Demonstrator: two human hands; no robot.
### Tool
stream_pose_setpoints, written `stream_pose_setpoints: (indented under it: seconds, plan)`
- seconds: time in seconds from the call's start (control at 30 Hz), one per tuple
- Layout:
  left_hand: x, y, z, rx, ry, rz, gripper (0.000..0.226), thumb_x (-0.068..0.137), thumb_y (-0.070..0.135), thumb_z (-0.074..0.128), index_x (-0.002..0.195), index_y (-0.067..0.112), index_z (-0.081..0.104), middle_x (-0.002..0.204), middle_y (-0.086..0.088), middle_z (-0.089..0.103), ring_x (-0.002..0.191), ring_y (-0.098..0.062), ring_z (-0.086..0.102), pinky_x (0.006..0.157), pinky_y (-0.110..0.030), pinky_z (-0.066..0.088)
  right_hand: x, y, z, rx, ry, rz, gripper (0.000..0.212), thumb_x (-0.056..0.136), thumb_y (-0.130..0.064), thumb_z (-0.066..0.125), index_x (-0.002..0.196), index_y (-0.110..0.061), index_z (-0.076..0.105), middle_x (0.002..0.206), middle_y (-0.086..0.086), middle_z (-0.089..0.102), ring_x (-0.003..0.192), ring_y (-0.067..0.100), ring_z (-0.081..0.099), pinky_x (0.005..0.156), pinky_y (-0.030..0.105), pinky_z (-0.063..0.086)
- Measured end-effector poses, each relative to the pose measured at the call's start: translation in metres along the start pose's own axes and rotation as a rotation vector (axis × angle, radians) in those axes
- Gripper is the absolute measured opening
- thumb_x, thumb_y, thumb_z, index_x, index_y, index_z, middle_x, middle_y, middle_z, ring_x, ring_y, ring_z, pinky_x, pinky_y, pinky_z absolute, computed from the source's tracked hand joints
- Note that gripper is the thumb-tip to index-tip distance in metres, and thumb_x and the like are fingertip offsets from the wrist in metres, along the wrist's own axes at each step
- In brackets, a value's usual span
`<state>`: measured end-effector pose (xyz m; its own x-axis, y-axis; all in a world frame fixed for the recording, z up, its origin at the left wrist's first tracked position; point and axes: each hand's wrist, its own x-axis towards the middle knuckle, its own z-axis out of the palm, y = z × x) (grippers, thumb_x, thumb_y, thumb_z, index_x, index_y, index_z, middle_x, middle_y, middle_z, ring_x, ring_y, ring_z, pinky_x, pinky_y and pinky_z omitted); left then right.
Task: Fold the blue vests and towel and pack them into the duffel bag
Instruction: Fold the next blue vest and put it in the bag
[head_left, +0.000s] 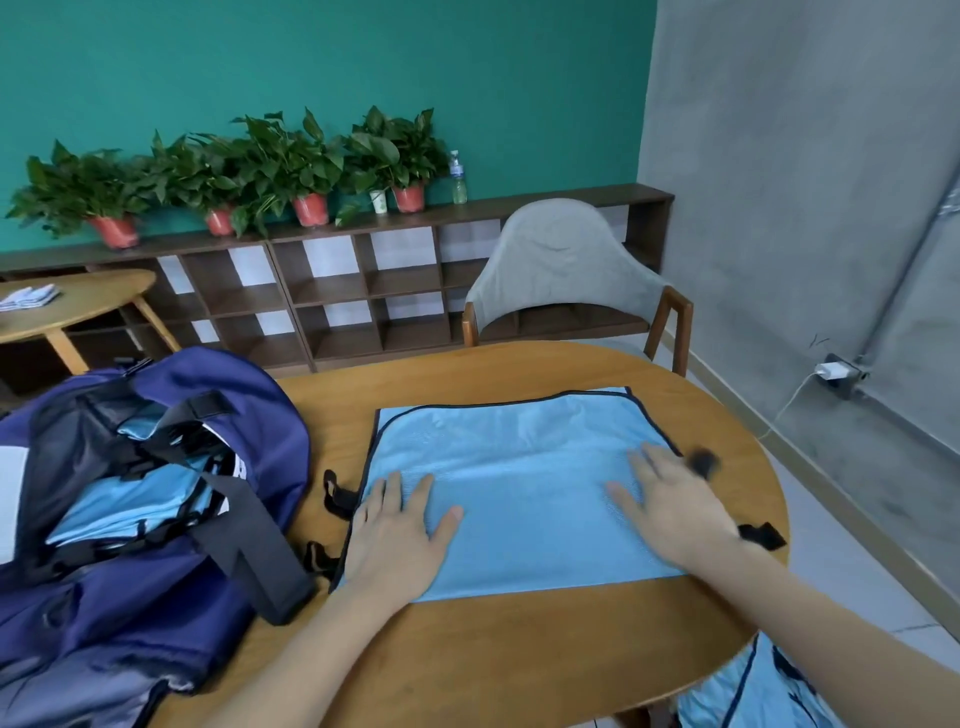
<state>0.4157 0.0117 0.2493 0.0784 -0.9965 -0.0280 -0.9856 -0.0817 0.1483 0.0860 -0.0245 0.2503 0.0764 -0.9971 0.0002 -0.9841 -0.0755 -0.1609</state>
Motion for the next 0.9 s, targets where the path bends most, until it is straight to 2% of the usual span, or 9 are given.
stream_pose_setpoints:
  seconds: [0.2, 0.3, 0.33, 0.4, 0.47, 0.57, 0.67, 0.77, 0.9]
  plan:
    - [-0.003, 0.003, -0.002, 0.049, -0.014, -0.015, 0.088, 0.087, 0.084, 0.001, 0.161, 0.036, 0.000, 0.169, -0.008, -0.003, 0.156, -0.026, -0.008, 0.125, -0.042, 0.002, 0.007, 0.025, -0.004, -0.052, -0.066, 0.085, 0.085, 0.097, -0.070, 0.006, 0.162, -0.015, 0.003, 0.169, 0.006, 0.004, 0.156, 0.024, 0.000, 0.127, 0.041, 0.004]
    - [0.005, 0.000, -0.005, 0.075, -0.043, 0.045, 0.088, 0.088, 0.084, 0.004, 0.161, 0.036, 0.001, 0.169, -0.008, -0.001, 0.156, -0.025, -0.006, 0.125, -0.042, 0.002, 0.001, 0.023, -0.007, -0.169, -0.019, 0.096, 0.084, 0.098, -0.070, 0.008, 0.159, -0.014, 0.024, 0.166, 0.006, 0.022, 0.154, 0.026, 0.012, 0.125, 0.043, 0.007]
    - [0.013, -0.003, -0.007, 0.056, -0.040, 0.092, 0.086, 0.089, 0.084, 0.007, 0.161, 0.037, 0.004, 0.169, -0.006, 0.002, 0.156, -0.025, -0.004, 0.126, -0.042, 0.004, -0.003, 0.023, -0.010, -0.236, 0.060, 0.087, 0.083, 0.099, -0.070, 0.010, 0.150, -0.014, 0.044, 0.159, 0.005, 0.037, 0.151, 0.027, 0.023, 0.124, 0.044, 0.012]
    - [0.043, -0.015, -0.013, 0.092, 0.013, 0.204, 0.080, 0.092, 0.080, 0.008, 0.159, 0.038, 0.018, 0.168, -0.004, 0.016, 0.155, -0.022, 0.007, 0.124, -0.041, 0.010, -0.009, 0.020, -0.019, -0.312, 0.249, 0.025, 0.084, 0.098, -0.070, 0.013, 0.102, -0.018, 0.079, 0.127, 0.003, 0.066, 0.129, 0.027, 0.050, 0.114, 0.045, 0.029]
    - [0.081, -0.028, -0.023, 0.275, 0.141, 0.205, 0.081, 0.096, 0.072, -0.003, 0.156, 0.031, 0.033, 0.162, -0.006, 0.031, 0.152, -0.026, 0.018, 0.122, -0.043, 0.014, -0.010, 0.015, -0.028, -0.349, 0.352, -0.022, 0.088, 0.096, -0.071, 0.009, 0.059, -0.021, 0.072, 0.084, -0.005, 0.069, 0.094, 0.020, 0.058, 0.093, 0.039, 0.040]
    - [0.113, -0.026, -0.037, 0.393, 0.185, -0.002, 0.063, 0.106, 0.050, 0.013, 0.158, 0.019, 0.028, 0.163, -0.015, 0.026, 0.152, -0.036, 0.014, 0.122, -0.050, 0.012, -0.001, 0.010, -0.032, -0.276, 0.389, -0.114, 0.085, 0.097, -0.069, 0.006, 0.045, -0.020, 0.052, 0.054, -0.009, 0.049, 0.070, 0.014, 0.046, 0.077, 0.036, 0.043]
    - [0.105, 0.003, -0.031, 0.154, 0.196, -0.016, 0.060, 0.106, 0.051, 0.020, 0.156, 0.022, 0.035, 0.164, -0.012, 0.026, 0.153, -0.033, 0.013, 0.124, -0.049, 0.011, 0.015, 0.008, -0.025, -0.056, 0.243, -0.254, 0.070, 0.098, -0.069, 0.018, 0.070, -0.023, 0.062, 0.089, -0.012, 0.062, 0.090, 0.007, 0.049, 0.089, 0.030, 0.044]
    - [0.089, 0.027, -0.012, 0.059, 0.040, -0.026, 0.073, 0.098, 0.071, 0.016, 0.159, 0.032, 0.024, 0.167, -0.011, 0.014, 0.154, -0.036, 0.006, 0.123, -0.053, 0.004, 0.026, 0.002, -0.017, 0.004, 0.065, -0.340, 0.053, 0.098, -0.065, 0.038, 0.128, -0.027, 0.061, 0.145, -0.011, 0.047, 0.136, 0.009, 0.039, 0.113, 0.026, 0.029]
    - [0.097, 0.028, -0.002, 0.044, -0.047, -0.024, 0.083, 0.090, 0.082, 0.007, 0.160, 0.038, 0.013, 0.168, -0.011, 0.008, 0.153, -0.037, 0.001, 0.122, -0.056, 0.002, 0.025, -0.001, -0.003, 0.073, 0.036, -0.334, 0.067, 0.096, -0.071, 0.032, 0.151, -0.033, 0.037, 0.159, -0.015, 0.030, 0.147, 0.005, 0.023, 0.121, 0.028, 0.014]
